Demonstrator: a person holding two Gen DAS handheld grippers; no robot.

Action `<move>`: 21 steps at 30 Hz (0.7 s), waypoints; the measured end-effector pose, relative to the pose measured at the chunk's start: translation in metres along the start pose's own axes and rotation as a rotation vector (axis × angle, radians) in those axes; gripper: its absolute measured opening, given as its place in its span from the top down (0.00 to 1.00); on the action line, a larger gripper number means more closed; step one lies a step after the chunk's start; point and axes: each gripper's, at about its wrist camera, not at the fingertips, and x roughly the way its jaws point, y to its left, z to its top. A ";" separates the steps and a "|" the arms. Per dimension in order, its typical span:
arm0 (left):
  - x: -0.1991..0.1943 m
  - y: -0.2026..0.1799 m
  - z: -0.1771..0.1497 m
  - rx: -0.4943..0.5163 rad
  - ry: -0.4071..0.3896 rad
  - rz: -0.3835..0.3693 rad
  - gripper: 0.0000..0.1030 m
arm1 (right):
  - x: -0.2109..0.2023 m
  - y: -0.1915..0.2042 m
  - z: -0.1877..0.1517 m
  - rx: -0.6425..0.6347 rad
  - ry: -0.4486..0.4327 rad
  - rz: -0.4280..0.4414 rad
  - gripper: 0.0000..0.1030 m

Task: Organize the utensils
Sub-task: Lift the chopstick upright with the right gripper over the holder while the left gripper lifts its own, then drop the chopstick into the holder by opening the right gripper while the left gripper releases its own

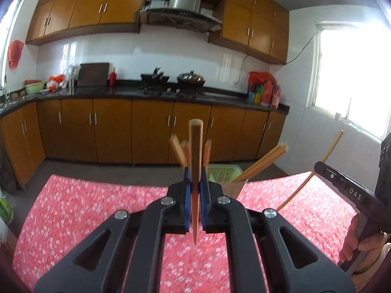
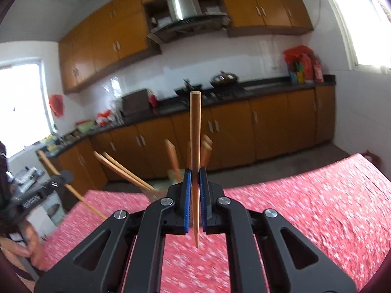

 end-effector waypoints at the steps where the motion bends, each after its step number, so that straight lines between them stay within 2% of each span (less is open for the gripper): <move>1: 0.000 -0.003 0.006 0.001 -0.012 -0.007 0.93 | -0.003 0.004 0.007 0.001 -0.020 0.023 0.93; 6: -0.003 -0.017 0.040 -0.020 -0.115 -0.035 0.93 | -0.014 0.025 0.036 -0.020 -0.147 0.087 0.93; 12: 0.001 -0.034 0.075 -0.022 -0.271 0.010 0.93 | 0.002 0.037 0.053 -0.052 -0.265 0.053 0.93; 16: 0.022 -0.037 0.079 -0.013 -0.306 0.057 0.93 | 0.033 0.035 0.048 -0.070 -0.250 0.010 0.93; 21: 0.059 -0.034 0.071 -0.026 -0.269 0.070 0.93 | 0.063 0.028 0.037 -0.062 -0.180 -0.015 0.93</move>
